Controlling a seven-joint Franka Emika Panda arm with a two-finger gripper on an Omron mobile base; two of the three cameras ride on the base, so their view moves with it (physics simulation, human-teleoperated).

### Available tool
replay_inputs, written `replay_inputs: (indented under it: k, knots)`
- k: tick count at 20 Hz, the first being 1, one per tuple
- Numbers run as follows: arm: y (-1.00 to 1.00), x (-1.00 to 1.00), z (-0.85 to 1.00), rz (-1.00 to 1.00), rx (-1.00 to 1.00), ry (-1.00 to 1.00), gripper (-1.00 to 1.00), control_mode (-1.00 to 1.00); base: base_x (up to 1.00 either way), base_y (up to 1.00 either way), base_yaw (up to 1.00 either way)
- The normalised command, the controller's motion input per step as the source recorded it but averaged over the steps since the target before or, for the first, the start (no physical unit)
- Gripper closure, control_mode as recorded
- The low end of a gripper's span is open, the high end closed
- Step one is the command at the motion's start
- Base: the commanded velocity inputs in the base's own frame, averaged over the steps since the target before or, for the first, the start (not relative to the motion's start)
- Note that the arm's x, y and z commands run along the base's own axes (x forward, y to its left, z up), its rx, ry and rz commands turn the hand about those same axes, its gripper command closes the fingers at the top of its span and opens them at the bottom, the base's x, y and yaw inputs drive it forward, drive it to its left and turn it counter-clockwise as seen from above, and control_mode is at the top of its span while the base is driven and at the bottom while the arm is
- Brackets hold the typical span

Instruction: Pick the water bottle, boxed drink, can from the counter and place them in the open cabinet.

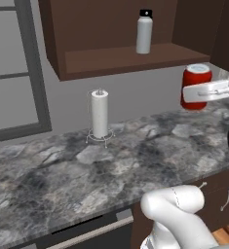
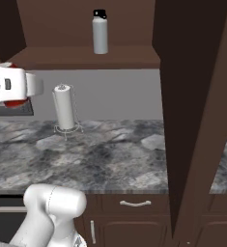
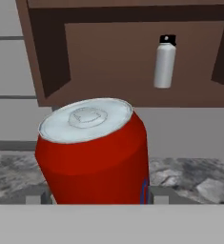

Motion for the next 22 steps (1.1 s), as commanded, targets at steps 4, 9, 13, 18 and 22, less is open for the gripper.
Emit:
replay_inputs:
  k: [4,9,13,18,22]
  knots:
    - [0.23,0.03,0.37,0.0,0.03,-0.03,1.0,-1.0,0.0,0.0,0.0]
    - [0.02,0.05,0.02,0.0,0.04,-0.12,1.0,-1.0,0.0,0.0,0.0]
    - [0.0,0.27,0.01,0.0,0.11,-0.14,1.0,-1.0,0.0,0.0,0.0]
    - [0.0,0.43,0.15,0.0,0.13,-0.02,1.0,-1.0,0.0,0.0,0.0]
    - [0.05,0.6,0.0,0.0,0.09,0.15,1.0,-1.0,0.0,0.0,0.0]
